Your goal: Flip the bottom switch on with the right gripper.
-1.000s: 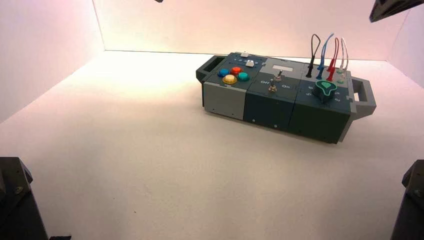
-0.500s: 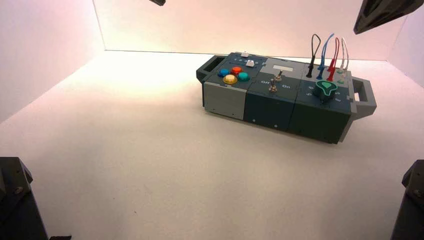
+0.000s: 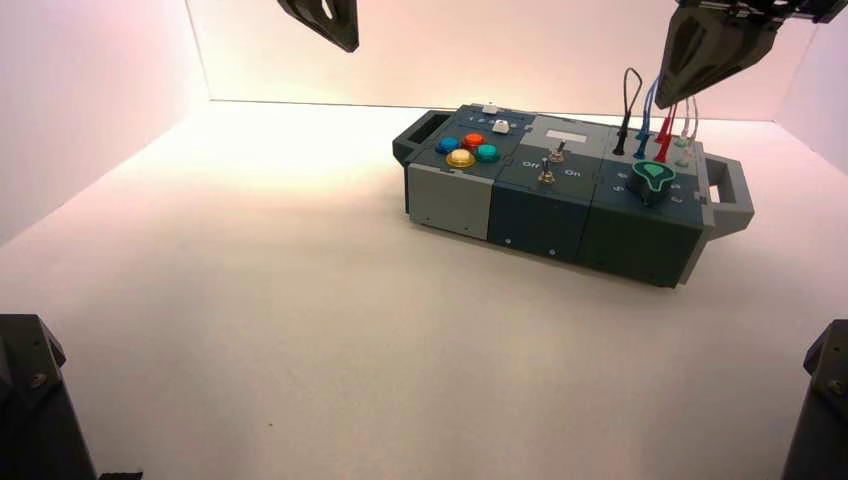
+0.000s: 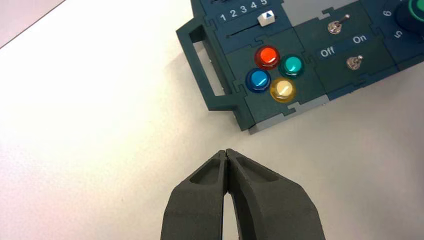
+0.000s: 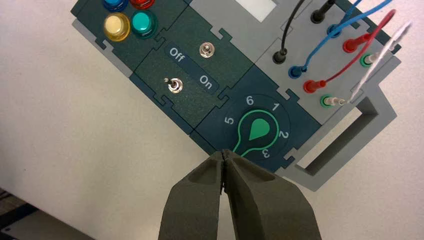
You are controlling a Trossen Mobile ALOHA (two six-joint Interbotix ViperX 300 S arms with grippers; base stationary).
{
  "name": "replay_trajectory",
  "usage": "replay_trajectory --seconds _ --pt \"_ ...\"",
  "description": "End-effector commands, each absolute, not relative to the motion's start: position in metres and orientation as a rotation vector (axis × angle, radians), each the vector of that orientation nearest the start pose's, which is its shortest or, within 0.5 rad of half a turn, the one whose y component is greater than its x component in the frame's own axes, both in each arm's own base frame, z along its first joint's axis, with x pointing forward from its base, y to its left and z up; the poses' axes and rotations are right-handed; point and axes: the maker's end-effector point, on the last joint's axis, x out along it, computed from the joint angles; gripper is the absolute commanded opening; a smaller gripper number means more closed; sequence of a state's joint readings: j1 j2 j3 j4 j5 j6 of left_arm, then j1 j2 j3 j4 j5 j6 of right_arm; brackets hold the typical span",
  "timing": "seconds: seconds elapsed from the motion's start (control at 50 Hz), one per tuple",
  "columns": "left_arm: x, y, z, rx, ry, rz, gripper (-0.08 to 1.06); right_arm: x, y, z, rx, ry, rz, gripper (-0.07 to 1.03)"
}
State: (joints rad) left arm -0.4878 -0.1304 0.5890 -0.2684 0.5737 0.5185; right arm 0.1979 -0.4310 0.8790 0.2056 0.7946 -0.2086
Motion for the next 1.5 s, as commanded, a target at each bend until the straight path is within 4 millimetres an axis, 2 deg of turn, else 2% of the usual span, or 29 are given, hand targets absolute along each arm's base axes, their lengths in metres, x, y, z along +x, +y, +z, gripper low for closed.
replay_trajectory --seconds 0.02,0.22,0.46,0.7,0.88,1.08,1.24,1.5 --pt "0.341 -0.211 0.166 0.43 0.859 -0.719 -0.03 0.254 0.084 0.135 -0.104 1.21 0.365 -0.02" --pt "0.36 -0.218 0.155 0.423 0.815 -0.693 -0.03 0.253 0.094 0.13 -0.129 1.228 0.399 -0.02" --pt "0.379 -0.231 0.123 0.435 0.872 -0.697 -0.03 0.254 0.095 0.133 -0.131 1.22 0.401 -0.02" --pt "0.402 -0.254 0.104 0.448 0.878 -0.714 -0.03 0.255 0.095 0.133 -0.129 1.218 0.402 -0.02" --pt "0.414 -0.261 0.099 0.445 0.872 -0.711 -0.03 0.254 0.095 0.133 -0.126 1.221 0.402 -0.02" --pt "0.425 -0.264 0.077 0.448 0.886 -0.702 -0.03 0.255 0.098 0.133 -0.13 1.221 0.408 -0.02" --pt "0.434 -0.271 0.069 0.443 0.889 -0.702 -0.03 0.255 0.103 0.13 -0.142 1.232 0.423 -0.02" --pt "0.443 -0.28 0.071 0.391 0.887 -0.698 -0.03 0.256 0.108 0.124 -0.154 1.257 0.436 -0.02"
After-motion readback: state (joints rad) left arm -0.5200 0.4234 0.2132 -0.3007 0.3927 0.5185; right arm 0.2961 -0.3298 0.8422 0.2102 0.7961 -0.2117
